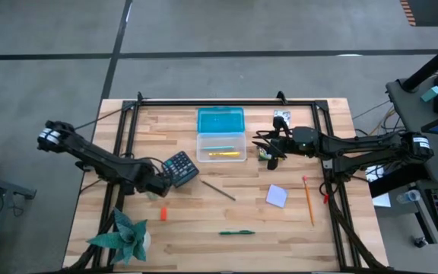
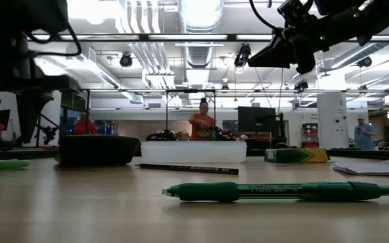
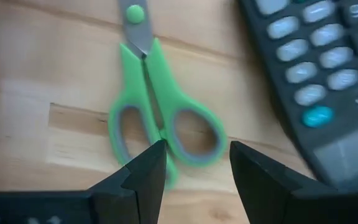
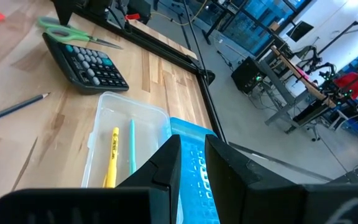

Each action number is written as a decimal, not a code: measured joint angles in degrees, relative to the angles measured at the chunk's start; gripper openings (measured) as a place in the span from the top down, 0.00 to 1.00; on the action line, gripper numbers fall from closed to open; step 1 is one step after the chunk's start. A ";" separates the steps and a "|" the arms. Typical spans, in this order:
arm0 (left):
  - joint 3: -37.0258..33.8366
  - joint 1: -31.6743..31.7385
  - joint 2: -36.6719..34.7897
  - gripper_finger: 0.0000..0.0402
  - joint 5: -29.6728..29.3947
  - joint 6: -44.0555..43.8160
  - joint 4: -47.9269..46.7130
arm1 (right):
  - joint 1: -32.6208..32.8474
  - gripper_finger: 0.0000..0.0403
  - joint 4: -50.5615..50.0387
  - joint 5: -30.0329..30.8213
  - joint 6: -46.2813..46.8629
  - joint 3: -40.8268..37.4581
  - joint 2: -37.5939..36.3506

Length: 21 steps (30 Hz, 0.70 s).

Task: Pack school essentials
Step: Put the green scissors into the blue supply box

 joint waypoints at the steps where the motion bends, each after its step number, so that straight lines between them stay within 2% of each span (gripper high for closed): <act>1: -0.55 0.00 0.28 0.60 0.58 -0.04 0.14 | 0.00 0.84 -0.01 0.00 0.02 0.00 0.00; 5: -2.93 -0.46 0.81 0.60 4.43 -0.09 1.96 | 0.00 0.84 -0.02 0.00 0.04 0.00 0.00; 14: -5.24 -0.98 1.13 0.60 4.50 -1.65 4.68 | 0.00 0.84 -0.07 -0.01 0.06 -0.02 0.00; 21: -6.58 -0.96 5.86 0.60 4.61 -1.98 8.94 | 0.00 0.84 -0.05 -0.01 0.07 -0.04 0.00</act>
